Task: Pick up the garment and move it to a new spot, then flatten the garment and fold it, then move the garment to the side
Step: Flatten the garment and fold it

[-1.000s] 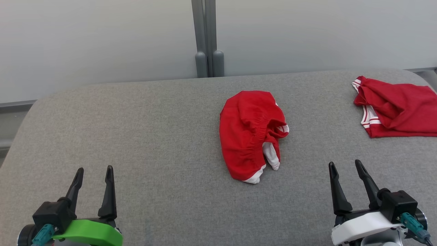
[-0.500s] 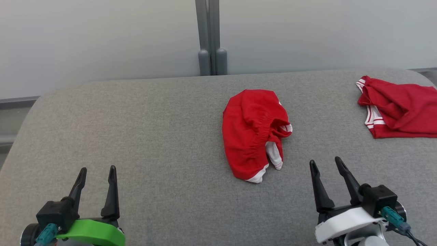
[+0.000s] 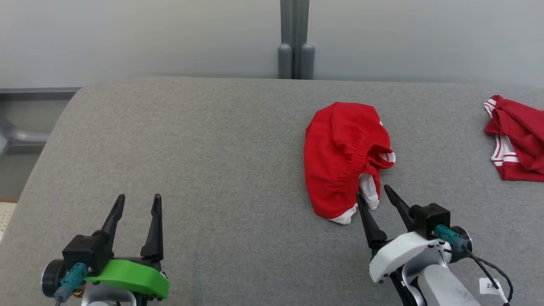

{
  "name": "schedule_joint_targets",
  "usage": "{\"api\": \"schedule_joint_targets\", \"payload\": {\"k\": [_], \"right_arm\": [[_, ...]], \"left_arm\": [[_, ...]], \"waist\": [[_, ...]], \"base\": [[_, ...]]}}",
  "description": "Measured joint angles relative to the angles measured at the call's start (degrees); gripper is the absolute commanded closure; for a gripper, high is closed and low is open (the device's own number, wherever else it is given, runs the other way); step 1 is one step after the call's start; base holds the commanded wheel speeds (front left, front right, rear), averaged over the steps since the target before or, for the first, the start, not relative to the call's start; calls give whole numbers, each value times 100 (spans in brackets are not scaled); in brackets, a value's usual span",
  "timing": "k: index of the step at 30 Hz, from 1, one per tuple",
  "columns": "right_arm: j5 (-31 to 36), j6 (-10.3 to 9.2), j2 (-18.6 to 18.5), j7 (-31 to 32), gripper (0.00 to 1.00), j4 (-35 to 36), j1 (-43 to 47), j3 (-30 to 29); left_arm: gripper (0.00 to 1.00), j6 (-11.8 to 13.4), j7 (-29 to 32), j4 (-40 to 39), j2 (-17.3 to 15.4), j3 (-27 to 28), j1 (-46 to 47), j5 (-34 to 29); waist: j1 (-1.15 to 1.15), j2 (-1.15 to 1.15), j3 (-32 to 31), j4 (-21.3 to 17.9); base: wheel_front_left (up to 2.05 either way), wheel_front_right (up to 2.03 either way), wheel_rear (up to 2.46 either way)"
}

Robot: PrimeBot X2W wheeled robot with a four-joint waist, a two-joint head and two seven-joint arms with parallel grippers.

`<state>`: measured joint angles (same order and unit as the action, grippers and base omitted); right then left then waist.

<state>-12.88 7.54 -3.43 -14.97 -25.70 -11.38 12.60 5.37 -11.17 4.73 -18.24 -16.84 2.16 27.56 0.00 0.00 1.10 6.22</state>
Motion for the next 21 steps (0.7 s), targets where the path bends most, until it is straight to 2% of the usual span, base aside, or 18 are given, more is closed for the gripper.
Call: {"api": "schedule_joint_targets", "payload": {"k": [7, 15, 16, 17, 18, 19, 21], "right_arm": [[-109, 0, -19, -5, 0, -1040, -421, -182], [-223, 0, -3, -8, 0, -1695, -655, -314], [-257, 0, 3, -8, 4, -1749, -664, -316], [-302, 0, 12, -8, 58, -1820, -671, -316], [-335, 0, 18, -7, 94, -1871, -678, -318], [-383, 0, 22, -8, 100, -1898, -689, -332], [-430, 0, 27, -8, 100, -1898, -742, -402]], "left_arm": [[0, -103, 0, 115, 110, -182, 330, -40], [0, -164, -103, 322, 213, -305, 459, -75], [0, -164, -108, 343, 227, -318, 470, -75], [0, -166, -111, 370, 243, -333, 486, -75], [0, -177, -125, 392, 257, -343, 498, -75], [0, -182, -129, 416, 267, -349, 516, -76], [0, -187, -159, 459, 279, -347, 548, -75]], "waist": [[0, 0, 210, 434], [0, 0, 468, 838], [0, 0, 489, 863], [0, 0, 513, 888], [0, 0, 531, 905], [0, 0, 548, 917], [0, 0, 561, 906]], "base": [[0, 0, 0], [0, 0, 0], [0, 0, 0], [0, 0, 0], [0, 0, 0], [0, 0, 0], [0, 0, 0]]}}
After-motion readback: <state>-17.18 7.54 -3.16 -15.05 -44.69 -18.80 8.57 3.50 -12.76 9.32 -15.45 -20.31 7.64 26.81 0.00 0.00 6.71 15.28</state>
